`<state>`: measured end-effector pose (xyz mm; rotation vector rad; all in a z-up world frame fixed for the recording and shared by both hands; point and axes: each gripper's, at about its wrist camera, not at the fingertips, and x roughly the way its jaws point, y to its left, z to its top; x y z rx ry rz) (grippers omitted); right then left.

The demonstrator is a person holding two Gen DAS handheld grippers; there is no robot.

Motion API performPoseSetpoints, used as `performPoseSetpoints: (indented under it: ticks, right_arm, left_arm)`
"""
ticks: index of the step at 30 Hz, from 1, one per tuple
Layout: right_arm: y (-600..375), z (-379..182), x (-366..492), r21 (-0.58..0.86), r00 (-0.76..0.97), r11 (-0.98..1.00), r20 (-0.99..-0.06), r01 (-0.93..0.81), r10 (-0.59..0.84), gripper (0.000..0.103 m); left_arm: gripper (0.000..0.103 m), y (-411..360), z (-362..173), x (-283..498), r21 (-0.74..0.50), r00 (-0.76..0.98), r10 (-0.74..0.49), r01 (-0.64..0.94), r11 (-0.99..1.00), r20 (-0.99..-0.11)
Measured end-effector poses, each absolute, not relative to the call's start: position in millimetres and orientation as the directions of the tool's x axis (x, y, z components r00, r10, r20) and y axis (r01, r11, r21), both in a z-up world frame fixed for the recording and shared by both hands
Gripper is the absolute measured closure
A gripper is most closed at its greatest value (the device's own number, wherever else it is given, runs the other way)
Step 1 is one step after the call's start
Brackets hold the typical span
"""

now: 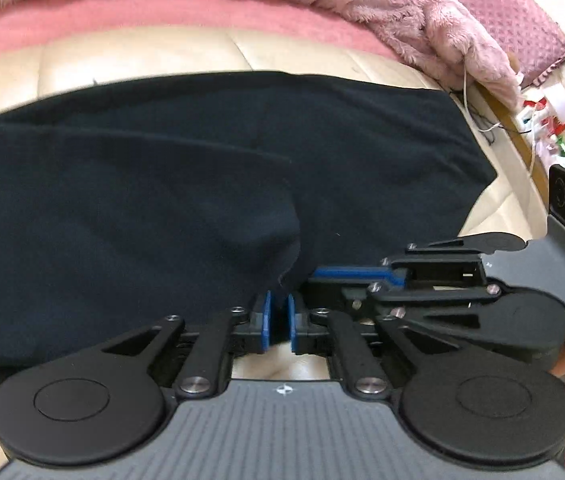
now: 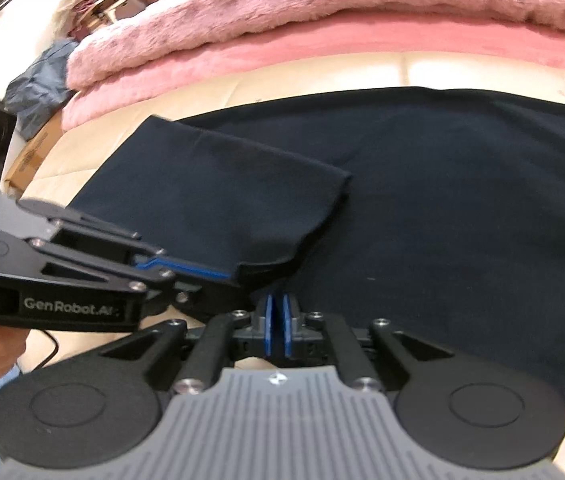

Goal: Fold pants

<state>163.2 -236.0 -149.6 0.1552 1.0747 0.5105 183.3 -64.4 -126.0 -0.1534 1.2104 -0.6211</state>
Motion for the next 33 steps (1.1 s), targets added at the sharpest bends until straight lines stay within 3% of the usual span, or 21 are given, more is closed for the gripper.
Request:
performPoseSetpoints:
  ticks: [5,11,16,21,28,33]
  right_arm:
    - [-254,-144,161,0.409,0.405,0.882,-0.783,-0.235,0.472,0.078]
    - [-274,-142,165,0.549,0.442,0.830,-0.724,-0.096,0.530,0.070]
    - [-283,-156,178,0.671,0.433,0.740,-0.679,0.041,0.592,0.070]
    - [-284,-174,186,0.723,0.416,0.680,-0.660,0.126,0.625,0.072]
    - [-283,-192,188,0.772,0.408,0.608,-0.624,0.185,0.667,0.103]
    - [-279,-157,185,0.761,0.447,0.644,-0.604,0.076,0.660,0.103]
  left_arm:
    - [0.088,-65,-127,177,-0.468,0.163,-0.554,0.375,0.800,-0.817]
    - [0.087,-36,-103,176,-0.476,0.304,-0.570,0.330,0.815,-0.764]
    - [0.087,-21,-105,186,-0.353,0.384,-0.437,0.271,0.896,-0.813]
    - [0.087,-19,-122,186,-0.336,0.366,-0.408,0.246,0.909,-0.836]
    - [0.087,-8,-123,184,-0.365,0.375,-0.424,0.221,0.904,-0.824]
    - [0.087,14,-87,170,-0.362,0.519,-0.403,0.184,0.914,-0.754]
